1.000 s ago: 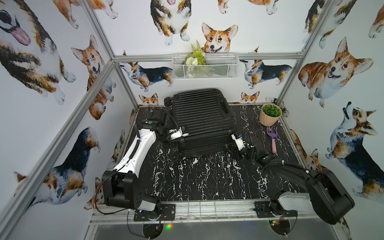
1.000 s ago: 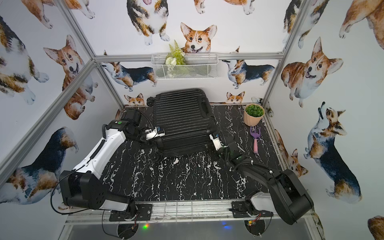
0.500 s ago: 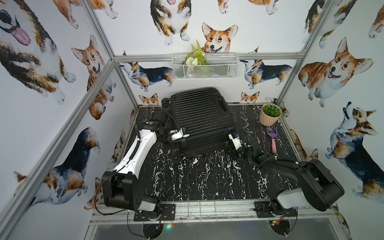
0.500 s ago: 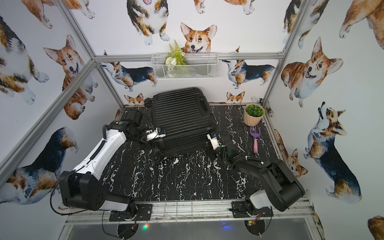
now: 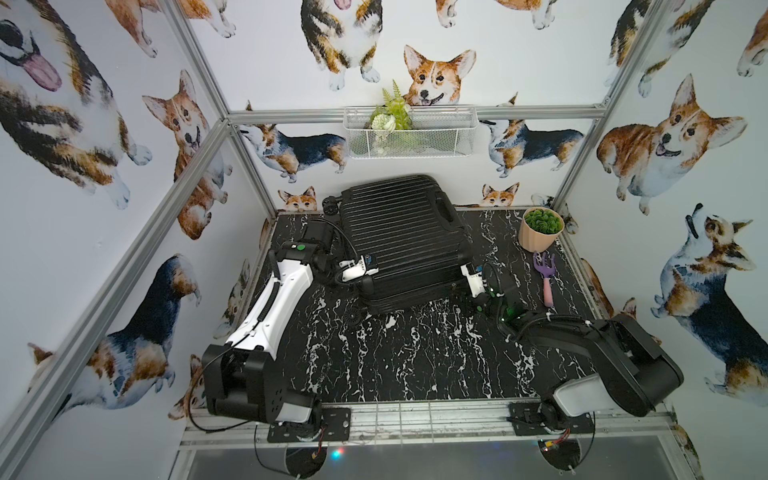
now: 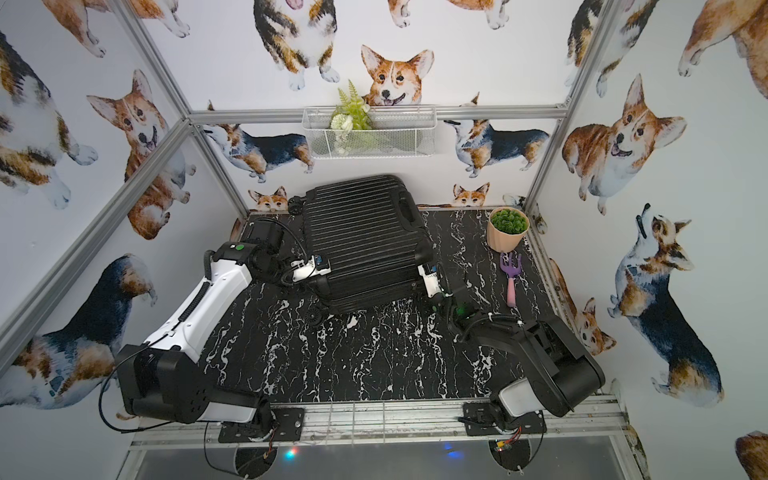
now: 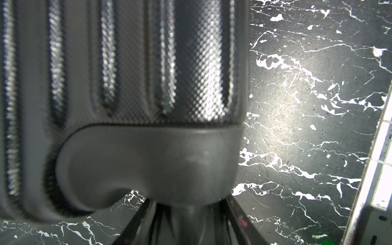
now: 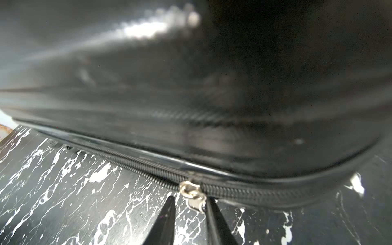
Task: Close the suitcase zippers
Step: Zip the zipper on the suitcase.
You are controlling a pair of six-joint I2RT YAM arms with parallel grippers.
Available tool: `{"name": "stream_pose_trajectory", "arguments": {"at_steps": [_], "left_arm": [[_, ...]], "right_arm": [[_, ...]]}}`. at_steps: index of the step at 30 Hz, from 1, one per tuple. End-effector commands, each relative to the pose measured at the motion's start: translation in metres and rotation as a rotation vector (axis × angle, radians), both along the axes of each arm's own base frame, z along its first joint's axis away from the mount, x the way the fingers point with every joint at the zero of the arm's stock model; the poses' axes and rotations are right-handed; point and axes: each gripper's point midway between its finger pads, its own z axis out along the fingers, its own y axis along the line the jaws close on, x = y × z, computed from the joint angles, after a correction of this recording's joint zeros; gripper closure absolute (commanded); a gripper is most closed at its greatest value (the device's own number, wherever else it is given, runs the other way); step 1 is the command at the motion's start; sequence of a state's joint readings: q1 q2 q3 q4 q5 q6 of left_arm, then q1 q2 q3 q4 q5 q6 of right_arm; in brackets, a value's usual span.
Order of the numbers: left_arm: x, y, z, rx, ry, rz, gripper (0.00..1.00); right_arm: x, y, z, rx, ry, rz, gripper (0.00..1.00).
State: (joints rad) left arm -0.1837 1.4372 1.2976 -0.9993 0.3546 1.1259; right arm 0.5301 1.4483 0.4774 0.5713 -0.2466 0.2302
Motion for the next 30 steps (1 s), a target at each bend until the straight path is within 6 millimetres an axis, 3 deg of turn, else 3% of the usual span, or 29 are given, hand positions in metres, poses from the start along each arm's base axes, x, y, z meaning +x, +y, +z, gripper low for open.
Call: {"name": "stream_pose_trajectory", "arguments": {"at_steps": [1,5,15,19,21,30], "left_arm": [[-0.010,0.001,-0.002,0.005,0.031,-0.017,0.51],[-0.010,0.001,-0.004,0.008,0.031,-0.015,0.51],[-0.011,0.002,-0.003,0.007,0.028,-0.015,0.51],[-0.011,0.002,-0.001,0.007,0.021,-0.013,0.51],[-0.011,0.002,0.000,0.006,0.017,-0.011,0.51],[-0.002,0.004,0.008,0.000,-0.043,0.042,0.51]], "right_arm": [[0.010,-0.003,0.008,0.055,-0.023,-0.071,0.71],[0.009,0.002,0.010,0.102,-0.037,-0.057,0.78],[0.011,0.010,0.013,0.147,-0.068,-0.039,0.81],[0.007,0.015,0.016,0.151,-0.092,-0.021,0.93],[0.006,0.013,0.016,0.143,-0.102,-0.029,1.00],[-0.001,-0.006,0.006,0.046,-0.085,-0.087,1.00]]}}
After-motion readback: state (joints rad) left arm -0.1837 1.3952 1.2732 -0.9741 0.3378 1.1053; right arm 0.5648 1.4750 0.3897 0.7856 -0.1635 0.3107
